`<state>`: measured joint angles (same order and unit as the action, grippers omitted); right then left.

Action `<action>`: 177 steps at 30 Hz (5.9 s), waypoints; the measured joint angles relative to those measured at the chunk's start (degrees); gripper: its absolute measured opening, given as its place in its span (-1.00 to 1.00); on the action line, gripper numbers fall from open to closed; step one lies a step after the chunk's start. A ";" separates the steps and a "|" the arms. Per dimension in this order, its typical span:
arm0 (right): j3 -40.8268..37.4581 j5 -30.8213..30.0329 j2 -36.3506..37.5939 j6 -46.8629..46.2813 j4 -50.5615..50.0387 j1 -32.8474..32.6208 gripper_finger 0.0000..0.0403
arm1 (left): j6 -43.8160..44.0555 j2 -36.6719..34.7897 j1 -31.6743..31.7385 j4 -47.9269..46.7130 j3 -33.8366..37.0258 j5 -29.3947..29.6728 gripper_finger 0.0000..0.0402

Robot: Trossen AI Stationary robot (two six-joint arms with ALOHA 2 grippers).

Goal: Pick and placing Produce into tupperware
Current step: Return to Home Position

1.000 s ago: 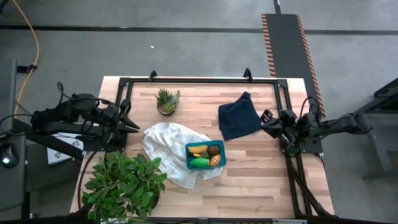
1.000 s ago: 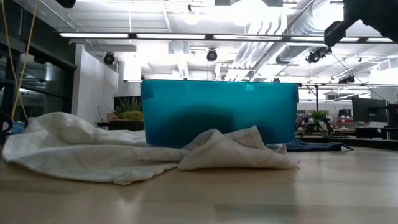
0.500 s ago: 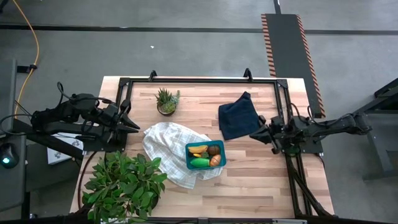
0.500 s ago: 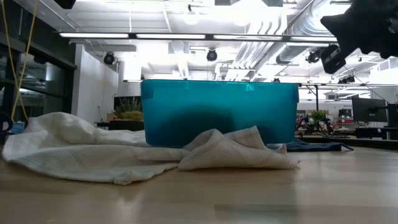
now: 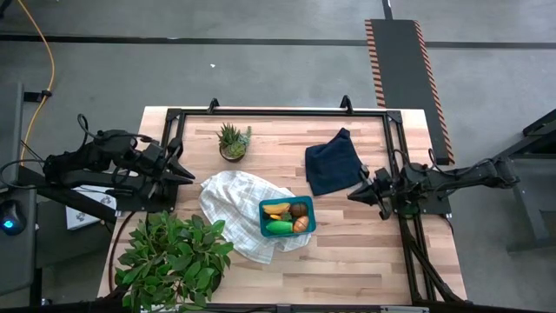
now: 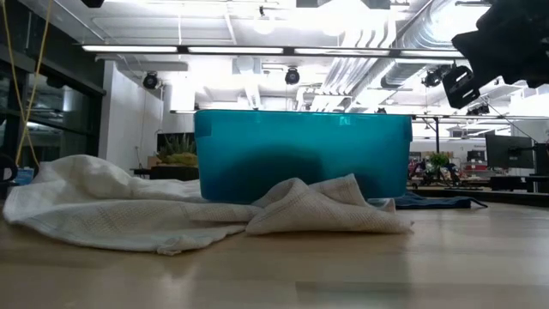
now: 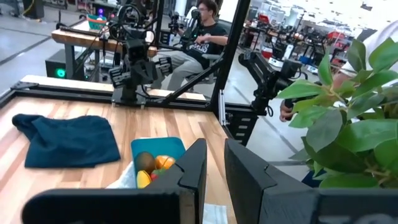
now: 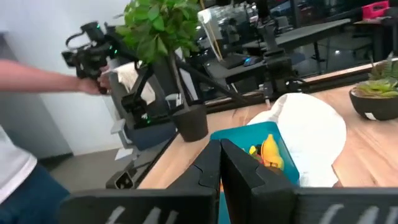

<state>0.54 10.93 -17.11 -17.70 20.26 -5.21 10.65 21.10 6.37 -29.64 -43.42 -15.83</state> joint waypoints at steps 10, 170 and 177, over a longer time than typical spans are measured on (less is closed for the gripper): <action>-0.02 0.62 0.01 5.33 -1.38 -0.01 -1.00 | 3.81 0.00 0.00 -0.40 0.00 -0.19 -0.77; -0.07 0.73 15.59 4.23 -17.59 0.00 -1.00 | -9.81 -20.76 -0.02 31.16 42.88 10.97 -0.77; -0.07 0.75 15.59 4.23 -17.60 -0.01 -1.00 | -10.25 -20.74 -0.02 31.16 42.88 10.95 -0.77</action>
<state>0.47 11.68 -1.52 -13.47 2.67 -5.22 0.40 0.36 6.35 1.52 -0.54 -4.88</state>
